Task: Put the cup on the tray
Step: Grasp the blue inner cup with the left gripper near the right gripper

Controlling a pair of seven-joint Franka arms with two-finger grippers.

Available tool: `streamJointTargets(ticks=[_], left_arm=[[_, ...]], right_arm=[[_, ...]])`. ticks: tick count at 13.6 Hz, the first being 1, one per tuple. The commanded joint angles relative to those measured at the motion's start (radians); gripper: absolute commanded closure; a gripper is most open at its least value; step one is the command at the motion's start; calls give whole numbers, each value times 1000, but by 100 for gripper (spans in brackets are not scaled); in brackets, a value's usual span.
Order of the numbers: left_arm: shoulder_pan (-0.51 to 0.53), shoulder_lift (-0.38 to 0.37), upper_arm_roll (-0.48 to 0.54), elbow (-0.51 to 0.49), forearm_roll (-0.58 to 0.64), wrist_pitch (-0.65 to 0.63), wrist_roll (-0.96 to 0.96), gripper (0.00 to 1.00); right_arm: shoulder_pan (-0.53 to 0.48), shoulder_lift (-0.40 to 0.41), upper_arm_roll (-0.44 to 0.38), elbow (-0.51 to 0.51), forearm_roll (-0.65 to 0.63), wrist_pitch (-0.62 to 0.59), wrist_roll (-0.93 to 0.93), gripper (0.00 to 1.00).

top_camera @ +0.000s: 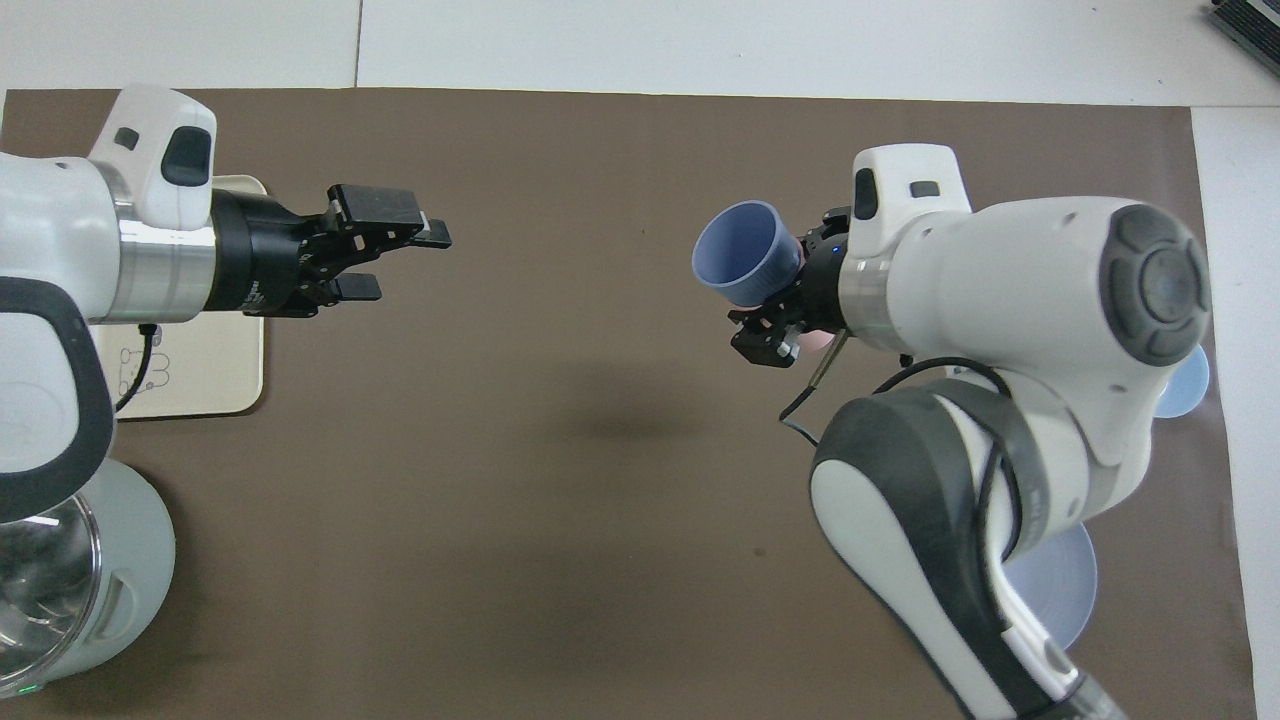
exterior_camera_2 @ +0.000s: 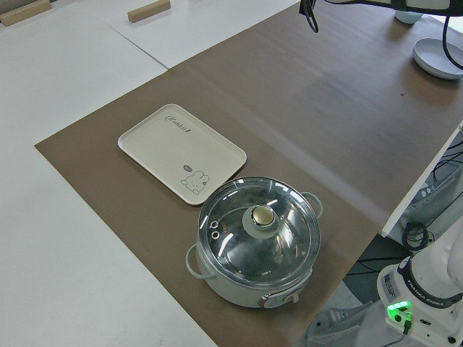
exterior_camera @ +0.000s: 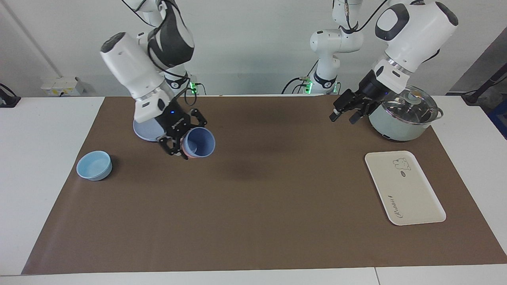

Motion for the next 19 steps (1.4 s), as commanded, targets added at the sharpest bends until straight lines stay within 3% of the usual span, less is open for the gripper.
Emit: streamJointTargets(ticks=[1,4,7,13,15,17,18,19], left_arm=[[-85,55,13,-11,-79,140,-55,3],[-175,101,14,-13,-100,248,-95,10],[-205,104,14,-14,-100,236,-100,12],[-218,87,14,-20,-92,47,-77,18],[-220,87,14,-17,-90,39,-77,43],[-217,86,14,-14,-90,15,-79,83],[-215,86,16,-13,-92,10,-79,97],[-214,86,16,-13,-92,10,-79,100]], right_arm=[[69,7,-7,15,-76,-6,65,100],[110,17,-3,39,-145,-6,132,100],[135,33,-1,50,-147,1,163,100],[132,40,-1,49,-147,10,165,100],[132,40,-1,49,-146,10,165,100],[132,44,-1,49,-146,12,166,100],[132,47,-1,49,-146,14,166,100],[132,48,-1,49,-146,17,166,100]])
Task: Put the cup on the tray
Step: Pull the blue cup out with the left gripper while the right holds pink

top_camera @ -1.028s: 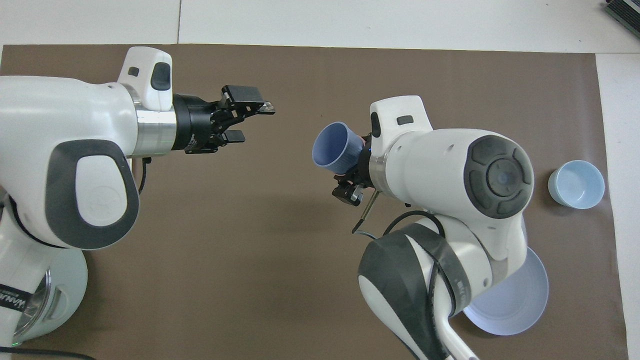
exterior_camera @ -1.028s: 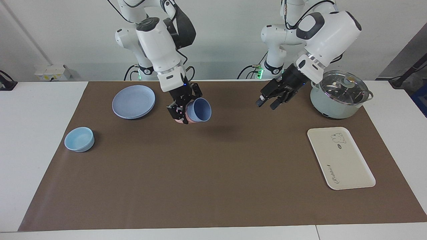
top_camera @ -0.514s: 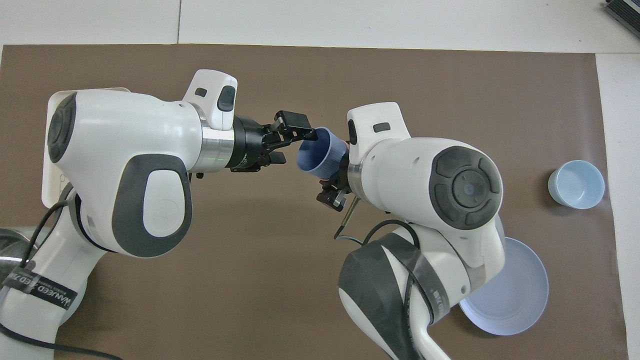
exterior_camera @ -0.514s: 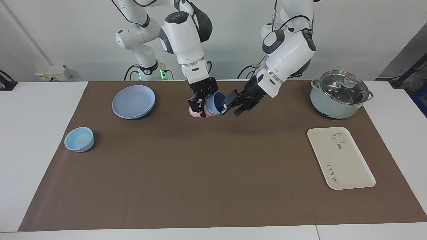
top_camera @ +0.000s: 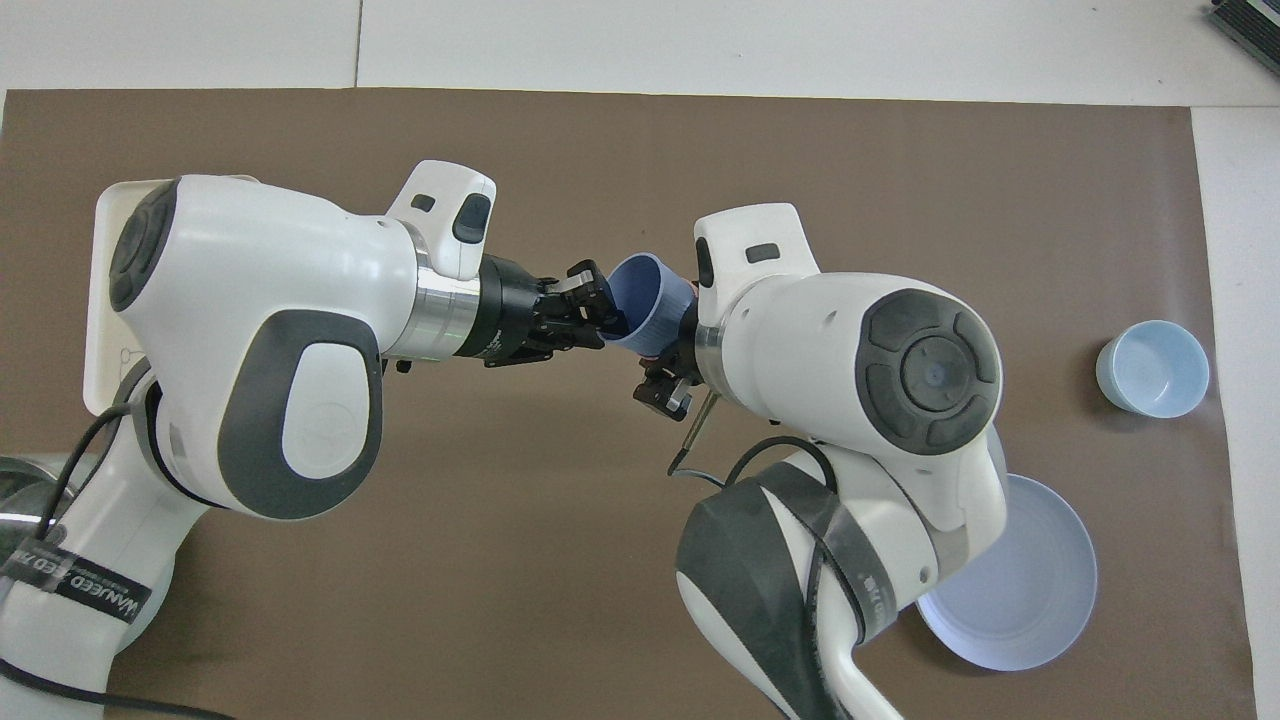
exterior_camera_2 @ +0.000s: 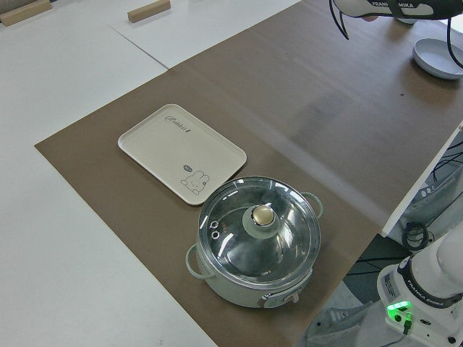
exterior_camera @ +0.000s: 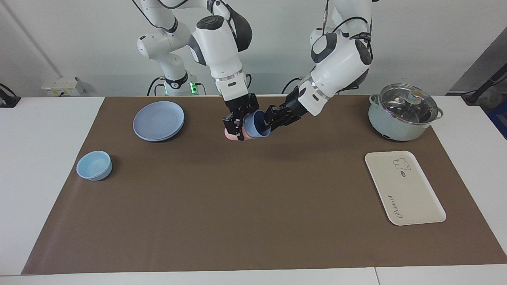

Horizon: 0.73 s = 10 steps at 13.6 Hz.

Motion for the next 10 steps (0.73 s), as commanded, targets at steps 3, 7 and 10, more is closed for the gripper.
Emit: streamJointTargets(ticks=[3,7,10], left_arm=[[-1,-20,16,-5,-20,-24,7,100],[33,0,22,71,-11,-70,1,100],[129,4,23,142,9,-98,9,100]], right_arm=[[-2,20,1,19,-30,18,37,100],[-4,20,1,19,-30,18,37,100],[-14,20,-1,19,-30,18,35,100]])
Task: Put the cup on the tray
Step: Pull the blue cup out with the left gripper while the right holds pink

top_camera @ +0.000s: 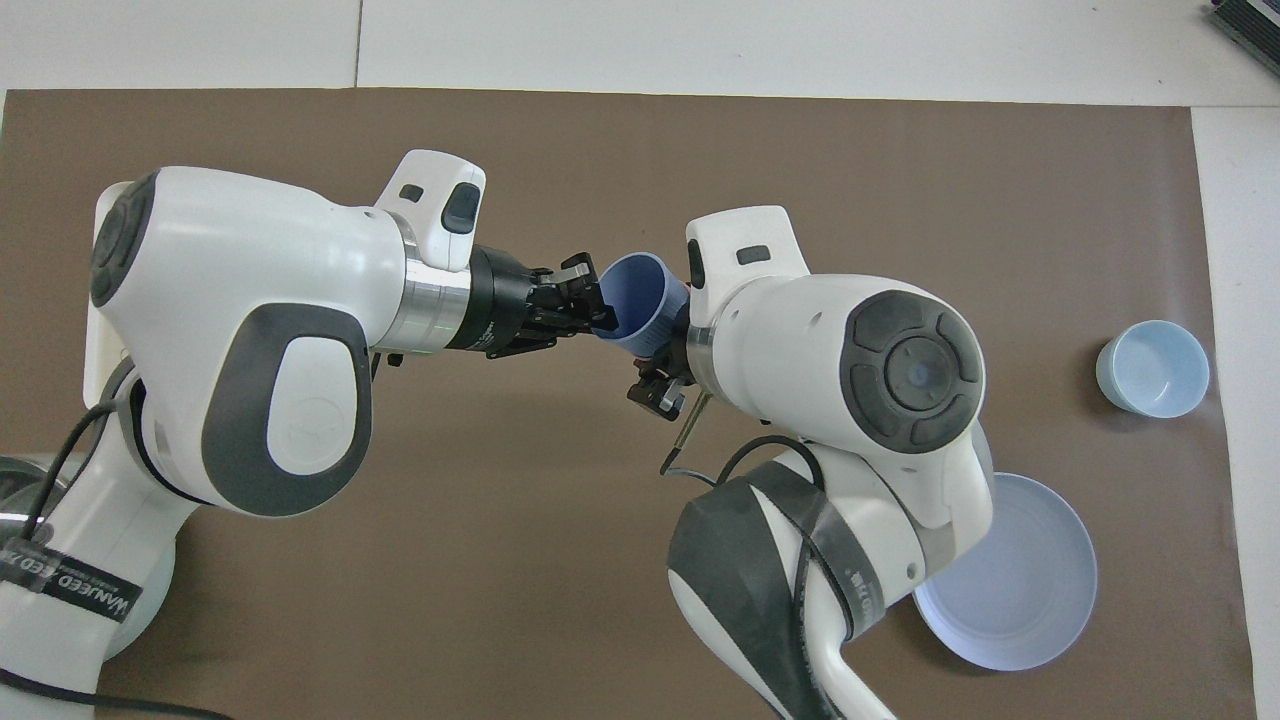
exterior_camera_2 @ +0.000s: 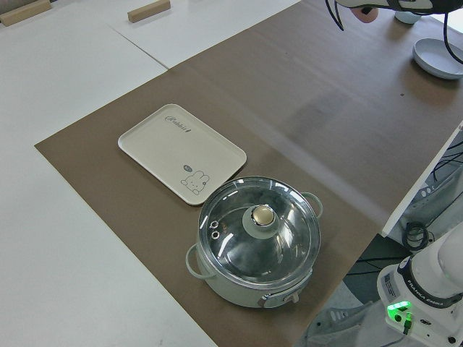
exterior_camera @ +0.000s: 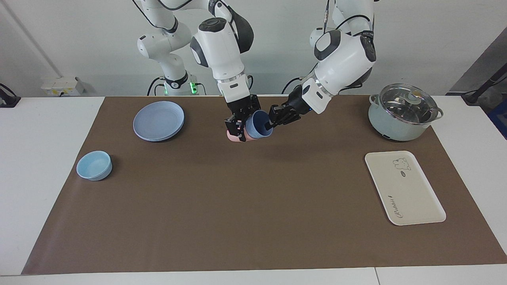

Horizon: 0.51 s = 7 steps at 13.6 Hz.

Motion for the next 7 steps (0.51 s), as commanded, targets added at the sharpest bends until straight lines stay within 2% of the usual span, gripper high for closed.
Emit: streamJointTargets(ticks=[1,3,5,7], left_arm=[[93,2,7,60,60,-32,13,100],[146,-11,7,65,218,-50,21,100],[222,-20,7,42,362,-56,129,100],[334,-41,7,-4,371,-67,312,100]], right_arm=[[-25,4,-2,14,-26,1,26,100],[-106,-10,-5,13,0,-2,18,100],[-180,-19,-5,11,125,3,-44,100],[-291,-19,-5,-25,299,75,-283,100]])
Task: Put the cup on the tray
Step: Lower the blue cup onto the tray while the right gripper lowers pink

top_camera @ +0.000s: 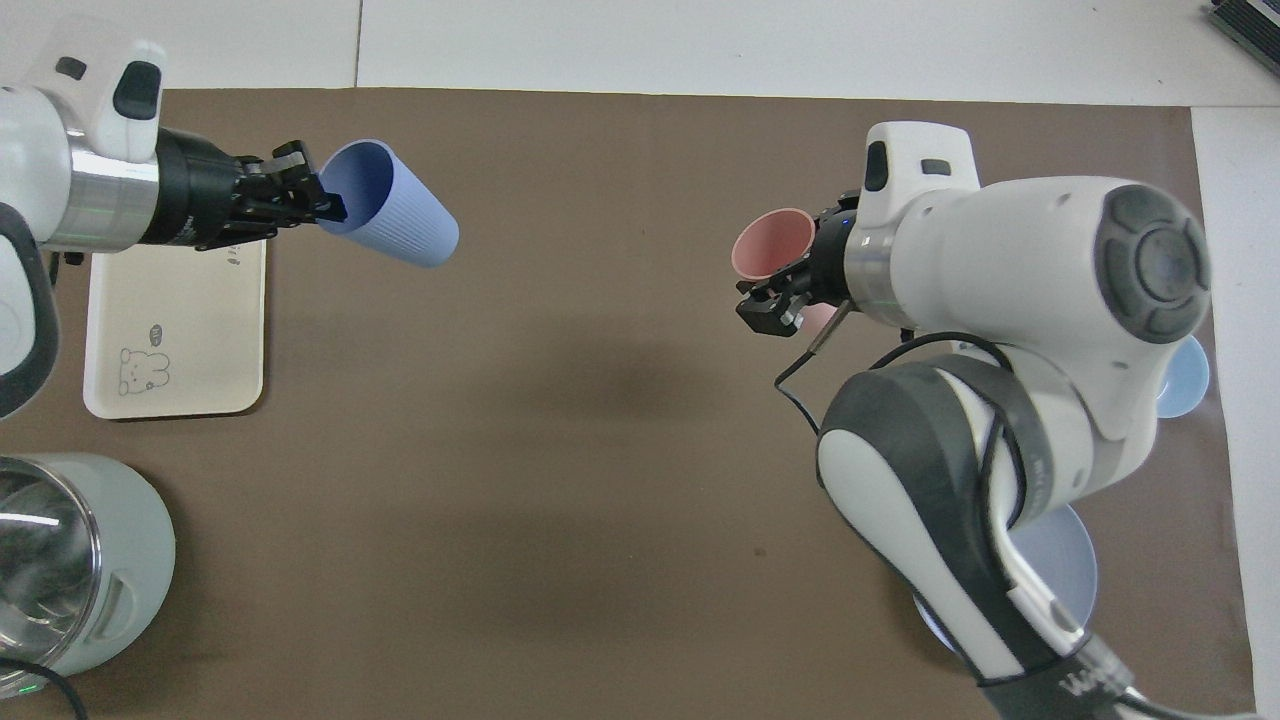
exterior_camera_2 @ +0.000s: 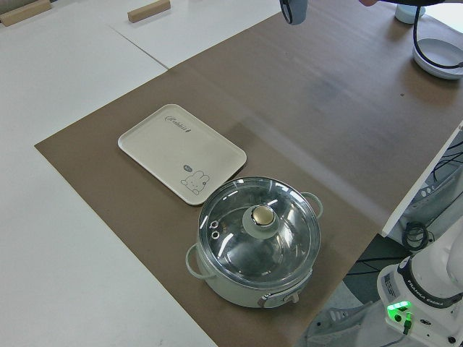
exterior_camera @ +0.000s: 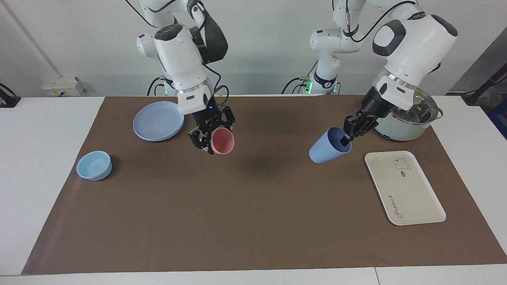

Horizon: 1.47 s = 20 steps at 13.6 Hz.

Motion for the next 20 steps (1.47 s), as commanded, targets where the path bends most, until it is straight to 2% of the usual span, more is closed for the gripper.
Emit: streamJointTargets(ticks=[1,3,5,7,9,11,14,16,17,20], left_arm=[[141,-47,-8,-77,31,-18,220,100],[256,-82,-8,-153,39,5,397,100],[362,-116,-8,-239,39,81,600,100],[431,-130,-8,-301,39,158,715,100],[476,-110,-8,-310,39,174,809,100],[492,-88,-9,-350,39,241,849,100],[493,-62,-8,-413,39,348,857,100],[498,-38,-9,-413,37,388,865,100],[495,-27,-9,-414,37,401,863,100],[485,13,-9,-429,37,468,862,100]], right_arm=[[-152,-9,9,-49,243,67,-309,100],[-250,5,9,-71,456,59,-546,100],[-358,40,9,-74,587,18,-661,100],[-390,66,9,-81,688,-1,-746,100],[-427,102,9,-94,798,-28,-894,100],[-465,131,9,-121,931,-70,-1060,100],[-530,172,9,-137,991,-149,-1192,100],[-594,275,9,-120,1093,-258,-1366,100],[-603,295,8,-118,1112,-266,-1433,100],[-616,312,9,-126,1127,-294,-1470,100]])
